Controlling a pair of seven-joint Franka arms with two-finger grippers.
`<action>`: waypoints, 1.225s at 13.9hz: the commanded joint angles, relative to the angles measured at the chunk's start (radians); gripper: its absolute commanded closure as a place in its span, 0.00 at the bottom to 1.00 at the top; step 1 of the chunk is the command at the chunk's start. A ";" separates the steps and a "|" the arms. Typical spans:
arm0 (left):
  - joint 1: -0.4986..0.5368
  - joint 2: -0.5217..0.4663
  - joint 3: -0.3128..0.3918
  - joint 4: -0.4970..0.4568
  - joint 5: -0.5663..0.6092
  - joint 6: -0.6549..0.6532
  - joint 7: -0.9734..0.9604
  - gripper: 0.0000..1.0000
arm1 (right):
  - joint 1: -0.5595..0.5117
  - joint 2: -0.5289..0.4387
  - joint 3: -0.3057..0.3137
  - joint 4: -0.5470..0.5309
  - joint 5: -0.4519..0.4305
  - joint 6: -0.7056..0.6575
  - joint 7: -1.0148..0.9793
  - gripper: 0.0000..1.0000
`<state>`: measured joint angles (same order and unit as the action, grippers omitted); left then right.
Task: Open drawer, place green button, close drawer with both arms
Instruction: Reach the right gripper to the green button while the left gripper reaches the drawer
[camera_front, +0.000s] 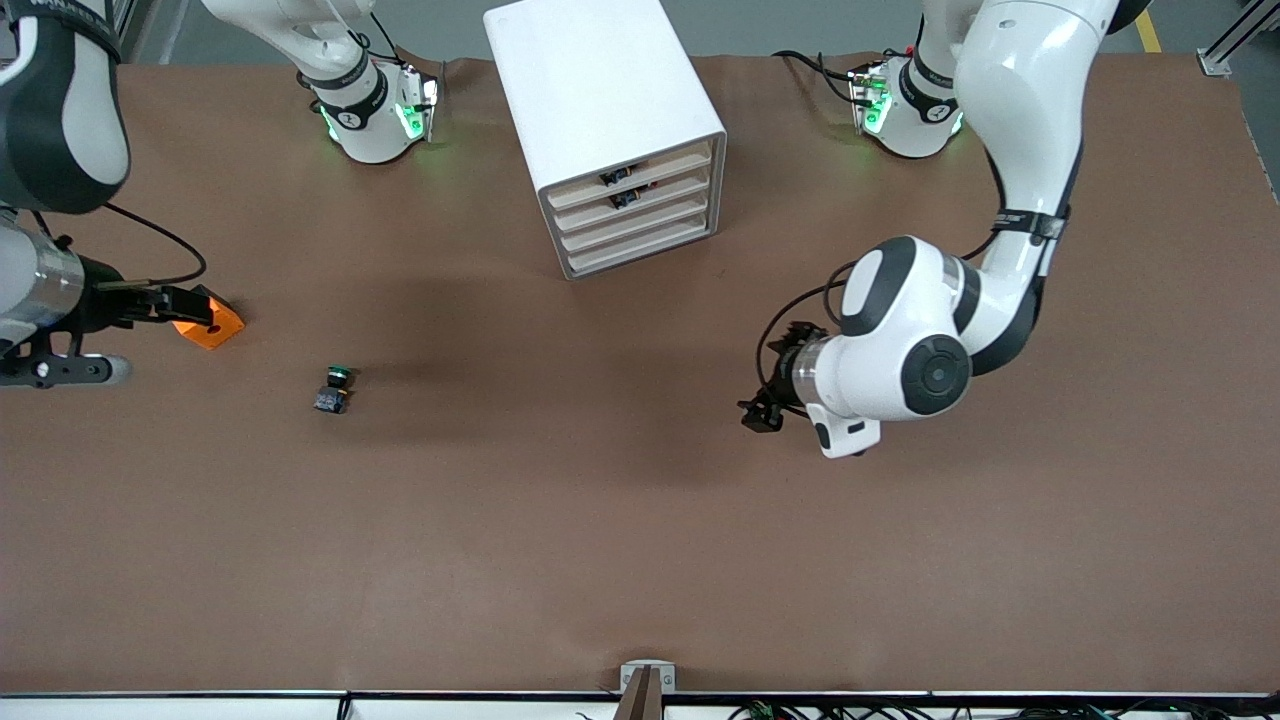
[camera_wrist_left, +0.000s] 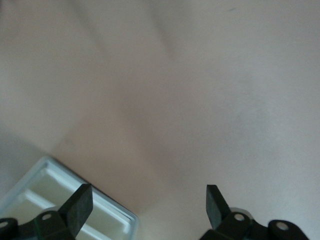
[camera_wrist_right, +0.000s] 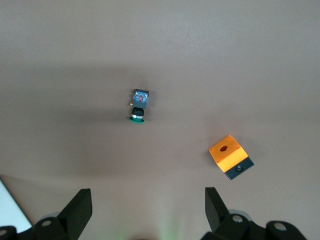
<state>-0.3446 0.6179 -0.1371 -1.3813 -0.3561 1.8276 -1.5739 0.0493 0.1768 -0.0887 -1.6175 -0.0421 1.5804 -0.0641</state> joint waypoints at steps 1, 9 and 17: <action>-0.043 0.032 0.007 0.025 -0.038 -0.008 -0.297 0.00 | -0.014 -0.020 0.003 -0.129 -0.012 0.125 0.018 0.00; -0.152 0.206 0.005 0.022 -0.176 -0.192 -0.537 0.00 | -0.026 -0.019 0.003 -0.429 0.031 0.541 0.046 0.00; -0.146 0.286 0.001 0.022 -0.401 -0.459 -0.298 0.00 | -0.002 0.078 0.004 -0.484 0.033 0.641 0.188 0.00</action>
<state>-0.4974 0.8747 -0.1374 -1.3824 -0.6953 1.4053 -1.9413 0.0412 0.2534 -0.0850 -2.0853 -0.0227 2.1954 0.0751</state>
